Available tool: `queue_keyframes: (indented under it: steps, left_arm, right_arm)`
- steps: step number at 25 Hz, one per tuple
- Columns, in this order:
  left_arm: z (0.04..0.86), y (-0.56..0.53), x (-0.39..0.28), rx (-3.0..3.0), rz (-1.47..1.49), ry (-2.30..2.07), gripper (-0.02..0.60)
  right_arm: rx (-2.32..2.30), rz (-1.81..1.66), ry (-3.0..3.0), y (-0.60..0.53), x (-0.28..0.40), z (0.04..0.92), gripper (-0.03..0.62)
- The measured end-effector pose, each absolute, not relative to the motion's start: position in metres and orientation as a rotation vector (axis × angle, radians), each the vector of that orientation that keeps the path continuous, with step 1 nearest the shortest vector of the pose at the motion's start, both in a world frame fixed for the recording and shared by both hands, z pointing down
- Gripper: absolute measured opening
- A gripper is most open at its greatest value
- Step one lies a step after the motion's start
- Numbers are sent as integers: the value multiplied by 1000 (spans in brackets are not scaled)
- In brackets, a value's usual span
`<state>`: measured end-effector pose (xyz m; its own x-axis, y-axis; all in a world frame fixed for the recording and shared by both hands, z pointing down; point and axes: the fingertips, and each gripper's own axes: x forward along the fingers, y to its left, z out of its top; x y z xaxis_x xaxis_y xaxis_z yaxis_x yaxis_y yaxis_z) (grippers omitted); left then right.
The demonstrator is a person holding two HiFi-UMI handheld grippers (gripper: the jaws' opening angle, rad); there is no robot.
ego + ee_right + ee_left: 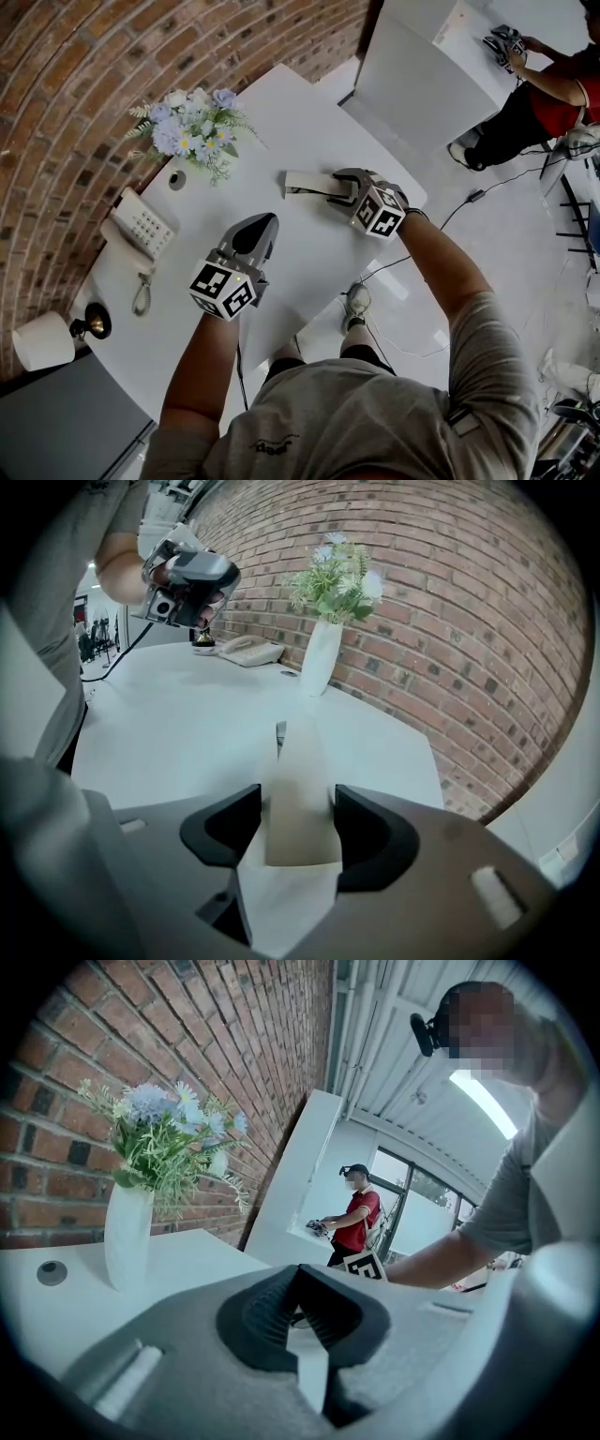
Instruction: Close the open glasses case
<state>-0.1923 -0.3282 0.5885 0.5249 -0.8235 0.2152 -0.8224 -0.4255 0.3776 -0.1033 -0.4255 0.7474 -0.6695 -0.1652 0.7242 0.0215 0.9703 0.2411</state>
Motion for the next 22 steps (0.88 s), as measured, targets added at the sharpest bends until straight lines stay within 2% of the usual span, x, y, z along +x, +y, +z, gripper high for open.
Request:
queue_keyframes:
  steps: [1,8,12,19,22]
  left_arm:
    - [588,-328,-192,2332,-4,-1346,-2]
    - [585,-324,-191,2332,-11,-1347,-2]
    - [584,-322,-192,2332,-13,-1349,-2]
    - [581,-319,-190,2337,-15,-1353,-2]
    - [577,-317,-190,2341,-17,-1355,-2]
  right_arm:
    - [100,-301,-2283,-423,-103,748,234]
    - [108,-318,-2264,-419,-102,750,227]
    - [69,-308,-2253,-410,-102,751,258]
    - [100,-217,-2270,-413,-104,749,253]
    - [134,-154,-2306,-414,-108,739,290]
